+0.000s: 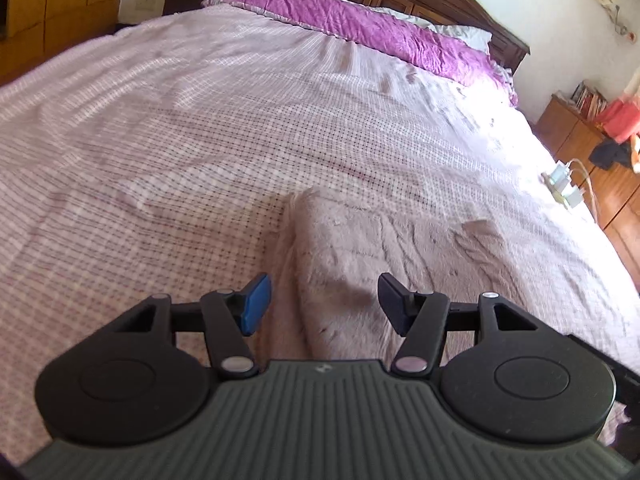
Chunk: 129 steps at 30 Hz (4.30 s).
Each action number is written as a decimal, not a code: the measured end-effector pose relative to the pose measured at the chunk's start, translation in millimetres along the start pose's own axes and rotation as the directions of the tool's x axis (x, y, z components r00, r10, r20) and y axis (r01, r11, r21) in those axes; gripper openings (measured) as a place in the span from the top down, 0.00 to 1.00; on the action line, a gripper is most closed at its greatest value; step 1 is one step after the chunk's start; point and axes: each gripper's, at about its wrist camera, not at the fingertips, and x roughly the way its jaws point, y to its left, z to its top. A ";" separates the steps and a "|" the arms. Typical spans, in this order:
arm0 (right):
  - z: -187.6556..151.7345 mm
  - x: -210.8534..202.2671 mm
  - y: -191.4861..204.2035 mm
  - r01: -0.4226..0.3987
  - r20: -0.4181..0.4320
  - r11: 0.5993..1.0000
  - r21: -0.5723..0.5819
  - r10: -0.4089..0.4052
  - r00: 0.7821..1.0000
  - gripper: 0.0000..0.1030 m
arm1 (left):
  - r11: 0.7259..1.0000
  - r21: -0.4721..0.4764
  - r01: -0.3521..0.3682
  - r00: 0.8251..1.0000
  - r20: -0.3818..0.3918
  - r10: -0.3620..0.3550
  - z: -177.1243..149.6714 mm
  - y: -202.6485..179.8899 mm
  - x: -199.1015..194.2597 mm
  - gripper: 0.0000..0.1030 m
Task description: Fold small clothes
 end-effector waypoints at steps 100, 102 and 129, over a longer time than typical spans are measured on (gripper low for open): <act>-78.4 -192.0 -95.0 0.075 -0.153 0.991 0.111 -0.057 0.987 0.17 | 0.979 0.135 0.151 0.978 -0.163 -0.128 -168.3 -102.4 -109.2 0.38; -82.1 -202.8 -90.8 0.084 -0.144 0.993 0.081 -0.072 0.987 0.09 | 0.981 0.151 0.125 0.982 -0.159 -0.101 -169.3 -103.9 -113.9 0.38; -171.2 -218.6 -50.3 0.278 -0.183 0.948 -0.157 -0.305 0.935 0.00 | 0.906 0.356 -0.230 0.964 -0.046 0.263 -266.3 -139.1 -128.5 0.10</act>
